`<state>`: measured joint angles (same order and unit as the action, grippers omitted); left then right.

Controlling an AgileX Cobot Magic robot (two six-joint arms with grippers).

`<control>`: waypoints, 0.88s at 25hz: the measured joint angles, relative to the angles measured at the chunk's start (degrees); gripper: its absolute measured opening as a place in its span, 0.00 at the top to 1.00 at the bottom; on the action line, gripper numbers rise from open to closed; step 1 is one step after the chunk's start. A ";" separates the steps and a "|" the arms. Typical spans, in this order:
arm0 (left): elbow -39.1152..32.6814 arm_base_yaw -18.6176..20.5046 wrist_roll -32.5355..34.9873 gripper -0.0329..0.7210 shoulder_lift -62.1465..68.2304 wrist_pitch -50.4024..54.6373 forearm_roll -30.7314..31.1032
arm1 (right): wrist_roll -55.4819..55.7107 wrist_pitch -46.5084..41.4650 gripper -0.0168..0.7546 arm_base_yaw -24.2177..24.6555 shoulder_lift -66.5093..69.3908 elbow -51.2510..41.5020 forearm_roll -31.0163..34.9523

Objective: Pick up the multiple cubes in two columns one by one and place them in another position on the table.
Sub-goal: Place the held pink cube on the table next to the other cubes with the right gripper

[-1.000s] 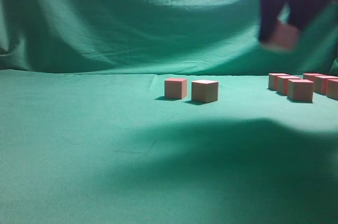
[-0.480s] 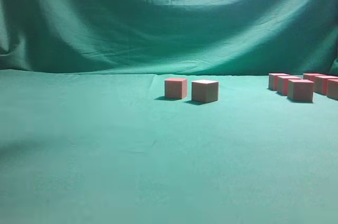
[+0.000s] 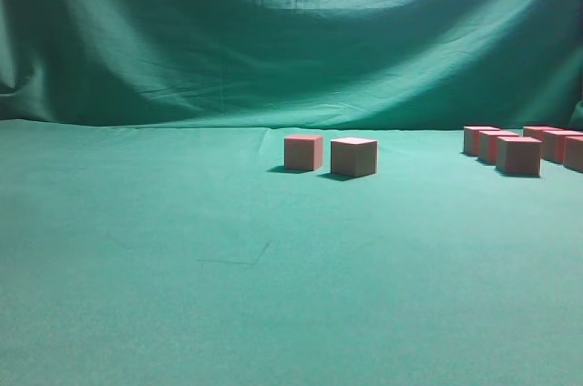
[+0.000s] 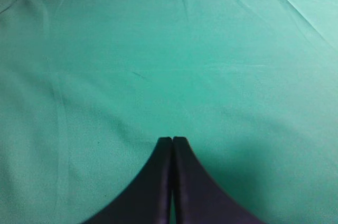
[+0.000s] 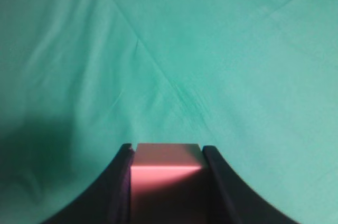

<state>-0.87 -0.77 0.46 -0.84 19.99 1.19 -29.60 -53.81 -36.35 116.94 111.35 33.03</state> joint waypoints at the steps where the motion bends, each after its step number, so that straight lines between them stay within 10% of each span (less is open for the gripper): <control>1: 0.00 0.00 0.00 0.96 0.00 0.00 0.00 | 0.00 0.27 0.65 0.00 0.11 0.00 0.14; 7: 0.00 0.00 0.00 0.96 0.00 0.00 0.00 | 5.37 -2.34 0.65 0.00 0.11 0.26 -3.80; 16: 0.00 0.00 0.00 0.96 0.00 0.00 0.00 | 28.75 -15.74 0.65 -3.14 7.32 9.35 -31.92; 22: 0.00 0.00 0.00 0.96 0.00 0.00 0.00 | 31.40 -17.09 0.65 -5.02 13.61 13.15 -33.60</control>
<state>-0.87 -0.77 0.46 -0.84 19.99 1.19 1.80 -70.90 -41.37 130.55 124.50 -0.57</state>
